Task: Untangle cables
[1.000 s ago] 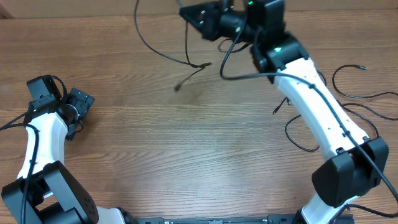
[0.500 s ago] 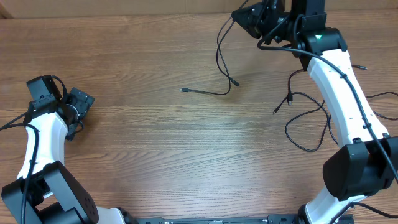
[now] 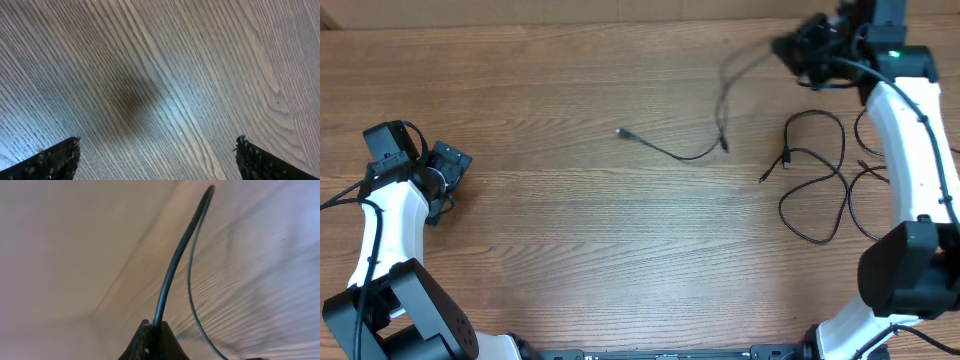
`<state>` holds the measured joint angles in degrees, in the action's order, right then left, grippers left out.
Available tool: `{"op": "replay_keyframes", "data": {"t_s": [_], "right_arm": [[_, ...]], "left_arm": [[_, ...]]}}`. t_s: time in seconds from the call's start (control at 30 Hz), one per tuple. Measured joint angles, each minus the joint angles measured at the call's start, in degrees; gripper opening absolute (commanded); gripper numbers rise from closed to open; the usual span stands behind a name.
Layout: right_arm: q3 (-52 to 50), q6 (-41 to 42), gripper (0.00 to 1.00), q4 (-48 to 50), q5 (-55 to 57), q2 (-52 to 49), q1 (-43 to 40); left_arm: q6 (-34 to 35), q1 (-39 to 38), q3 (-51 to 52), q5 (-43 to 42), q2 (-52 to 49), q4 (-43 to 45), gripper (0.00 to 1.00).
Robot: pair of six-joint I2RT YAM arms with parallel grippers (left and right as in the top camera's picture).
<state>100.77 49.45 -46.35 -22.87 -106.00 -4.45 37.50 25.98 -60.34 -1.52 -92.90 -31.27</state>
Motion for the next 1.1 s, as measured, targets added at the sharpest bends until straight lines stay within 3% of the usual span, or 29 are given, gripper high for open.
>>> {"op": "replay_keyframes", "data": {"t_s": [0.23, 0.67, 0.7, 0.73, 0.77, 0.87, 1.0, 1.1], "right_arm": [[-2.5, -3.7, 0.04, -2.3, 15.2, 0.0, -2.3], [-2.9, -10.1, 0.06, -2.6, 22.0, -0.3, -2.2], [-2.9, -10.1, 0.16, -2.7, 22.1, -0.3, -2.2], [-2.9, -9.8, 0.31, -2.8, 22.2, -0.3, -2.2], [-2.9, -9.9, 0.54, -2.9, 22.3, -0.4, -2.2], [-2.9, -10.5, 0.84, -3.3, 22.5, -0.3, -2.2], [-2.9, -10.6, 0.99, -3.5, 22.5, -0.4, -2.2], [-2.9, -10.8, 1.0, -3.9, 22.7, -0.4, -2.2]], "left_arm": [[0.0, 0.0, 0.0, -0.1, 0.0, 0.0, 1.0], [0.0, 0.0, 0.0, -0.4, 0.0, 0.0, 0.99], [0.0, 0.0, 0.0, -0.4, 0.0, 0.0, 0.99], [0.0, 0.0, 0.0, -0.4, 0.0, 0.0, 0.99], [0.0, 0.0, 0.0, -0.4, 0.0, 0.0, 0.99], [0.0, 0.0, 0.0, -0.4, 0.0, 0.0, 0.99], [0.0, 0.0, 0.0, -0.4, 0.0, 0.0, 0.99], [0.0, 0.0, 0.0, -0.4, 0.0, 0.0, 0.99]]}}
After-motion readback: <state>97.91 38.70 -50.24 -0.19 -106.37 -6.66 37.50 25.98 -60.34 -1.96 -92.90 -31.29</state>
